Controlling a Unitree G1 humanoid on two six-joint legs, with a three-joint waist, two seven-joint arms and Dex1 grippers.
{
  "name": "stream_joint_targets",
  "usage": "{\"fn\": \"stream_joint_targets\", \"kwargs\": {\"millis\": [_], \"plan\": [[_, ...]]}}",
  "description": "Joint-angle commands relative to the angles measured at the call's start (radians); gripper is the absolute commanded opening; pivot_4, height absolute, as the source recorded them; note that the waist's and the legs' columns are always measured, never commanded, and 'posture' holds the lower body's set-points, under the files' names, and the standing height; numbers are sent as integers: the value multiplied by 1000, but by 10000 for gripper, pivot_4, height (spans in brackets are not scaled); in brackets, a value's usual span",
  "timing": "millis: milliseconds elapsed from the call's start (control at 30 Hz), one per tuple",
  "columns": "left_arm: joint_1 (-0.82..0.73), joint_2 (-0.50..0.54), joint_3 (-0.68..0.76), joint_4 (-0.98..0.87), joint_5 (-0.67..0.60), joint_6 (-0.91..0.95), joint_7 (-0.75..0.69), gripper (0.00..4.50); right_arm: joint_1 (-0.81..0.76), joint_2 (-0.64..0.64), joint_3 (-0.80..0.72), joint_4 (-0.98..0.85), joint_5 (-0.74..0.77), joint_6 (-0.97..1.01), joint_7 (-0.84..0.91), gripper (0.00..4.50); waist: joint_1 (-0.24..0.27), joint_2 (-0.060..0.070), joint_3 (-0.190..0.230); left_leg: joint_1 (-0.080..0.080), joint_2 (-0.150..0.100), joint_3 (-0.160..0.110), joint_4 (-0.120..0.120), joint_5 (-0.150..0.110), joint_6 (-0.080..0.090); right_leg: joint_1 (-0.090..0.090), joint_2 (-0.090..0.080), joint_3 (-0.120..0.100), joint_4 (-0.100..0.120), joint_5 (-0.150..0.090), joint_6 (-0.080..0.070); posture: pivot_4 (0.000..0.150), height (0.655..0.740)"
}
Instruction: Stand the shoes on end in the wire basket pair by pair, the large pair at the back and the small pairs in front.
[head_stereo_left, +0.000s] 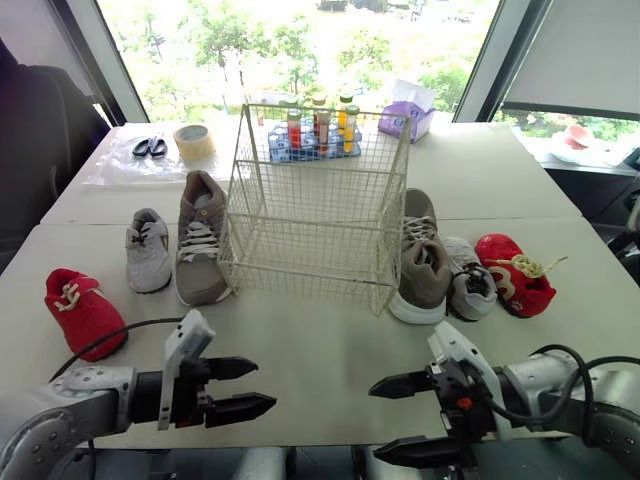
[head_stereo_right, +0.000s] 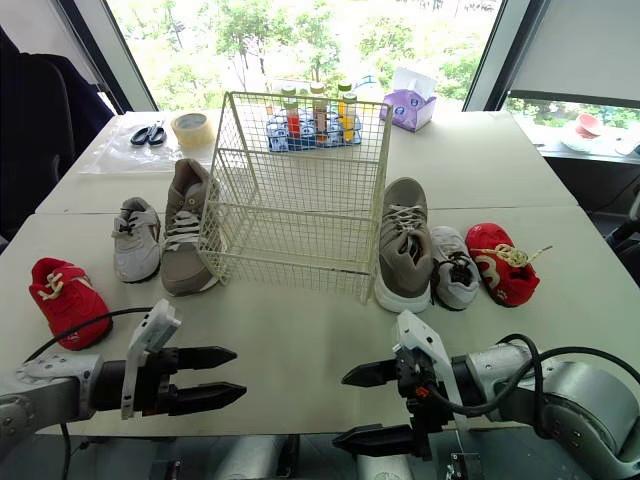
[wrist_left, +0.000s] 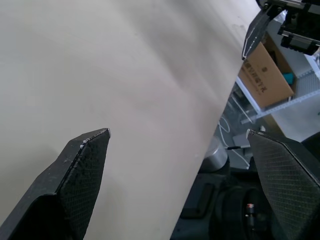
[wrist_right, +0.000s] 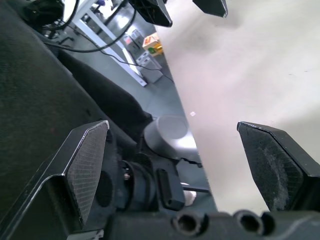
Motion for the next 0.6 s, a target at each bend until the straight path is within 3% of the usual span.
{"fn": "stream_joint_targets", "kwargs": {"millis": [33,600], "plan": [[-2,8,-13,-7,42,-29,-10,45000,-6,4,13,-13,-29,-21,-5,44678,0,0,0,0,0,0,0,0,0,0,0,0,0,0,0,1500,7400],[1,-9,-37,13,152,-111,-59,45000,-38,0,17,-10,-80,-19,-26,44678,10,0,0,0,0,0,0,0,0,0,0,0,0,0,0,1500,7400]]}}
